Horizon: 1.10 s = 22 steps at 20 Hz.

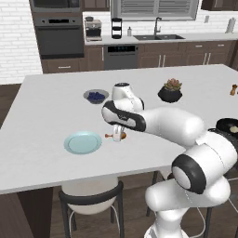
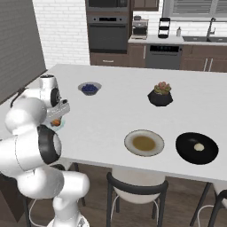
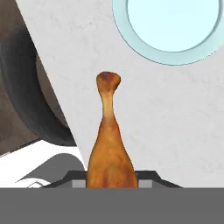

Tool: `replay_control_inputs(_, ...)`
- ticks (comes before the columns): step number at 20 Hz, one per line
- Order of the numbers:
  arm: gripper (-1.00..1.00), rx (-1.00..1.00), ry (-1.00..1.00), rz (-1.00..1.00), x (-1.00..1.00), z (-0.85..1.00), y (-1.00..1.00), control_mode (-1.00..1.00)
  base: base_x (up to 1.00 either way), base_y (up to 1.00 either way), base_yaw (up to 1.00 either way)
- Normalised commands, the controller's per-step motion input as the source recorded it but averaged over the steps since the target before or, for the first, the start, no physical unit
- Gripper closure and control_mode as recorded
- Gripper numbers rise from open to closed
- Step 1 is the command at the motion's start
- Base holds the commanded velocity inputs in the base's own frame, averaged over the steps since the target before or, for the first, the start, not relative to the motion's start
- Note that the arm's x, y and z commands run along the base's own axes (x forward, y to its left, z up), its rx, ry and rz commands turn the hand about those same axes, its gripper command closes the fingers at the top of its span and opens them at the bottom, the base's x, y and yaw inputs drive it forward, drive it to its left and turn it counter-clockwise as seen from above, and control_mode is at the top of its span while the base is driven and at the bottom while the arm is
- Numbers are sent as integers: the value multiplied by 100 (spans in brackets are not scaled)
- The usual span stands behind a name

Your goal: Pick the chicken drumstick and garlic from their plates and place them in the bowl. Then put the bowl in the fridge.

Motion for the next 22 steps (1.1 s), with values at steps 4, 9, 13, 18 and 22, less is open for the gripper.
replay_control_inputs(4,100,0,0,-28,-43,31,-100,-100,0,0,0)
replay_control_inputs(9,100,0,0,-35,-13,25,-100,-100,0,0,0)
replay_control_inputs(13,100,0,0,-34,-6,16,-100,-100,0,0,0)
replay_control_inputs(18,100,0,0,-28,-32,1,-100,-100,0,0,0)
replay_control_inputs(22,100,0,-1,-26,-18,5,-100,-100,0,0,0)
